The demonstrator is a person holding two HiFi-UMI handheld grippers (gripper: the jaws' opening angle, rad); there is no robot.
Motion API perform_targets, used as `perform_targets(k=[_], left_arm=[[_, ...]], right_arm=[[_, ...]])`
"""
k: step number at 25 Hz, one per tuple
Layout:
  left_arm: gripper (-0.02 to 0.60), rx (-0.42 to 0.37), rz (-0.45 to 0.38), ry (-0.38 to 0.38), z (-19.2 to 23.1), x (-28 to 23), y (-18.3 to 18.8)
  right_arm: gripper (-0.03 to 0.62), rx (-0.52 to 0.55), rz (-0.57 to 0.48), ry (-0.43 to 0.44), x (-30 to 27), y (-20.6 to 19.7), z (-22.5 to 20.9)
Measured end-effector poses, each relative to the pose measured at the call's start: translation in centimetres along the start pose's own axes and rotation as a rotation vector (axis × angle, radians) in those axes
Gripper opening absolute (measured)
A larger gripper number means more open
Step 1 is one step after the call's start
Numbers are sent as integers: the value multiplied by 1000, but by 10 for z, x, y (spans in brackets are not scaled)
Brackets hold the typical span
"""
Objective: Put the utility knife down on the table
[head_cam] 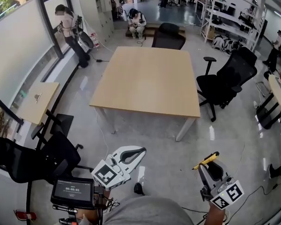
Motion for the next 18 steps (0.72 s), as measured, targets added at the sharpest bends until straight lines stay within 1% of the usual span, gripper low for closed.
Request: perform_targets(k=[5,9,13,18], left_arm=[[5,-3,15,-10,47,1,-7],[5,-4,-6,1,81,20,-11],[5,-14,-32,3,97,36,-16],[5,-11,-53,2,106,37,-21]], right_arm=[[117,18,1,-29,-41,17,-10],[117,57,-23,-53,-67,34,1],[117,91,-56,-81,-82,43,9],[117,94,-35,-97,-88,46,10]])
Point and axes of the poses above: the fingertips, and each gripper's own axes: x backward along the fingers, z to its left, y out of its top, the point moved 2 cm from there along x, backward along the fingers, and after that the axes turned 15 degrees about z, right-handed, at the moved point
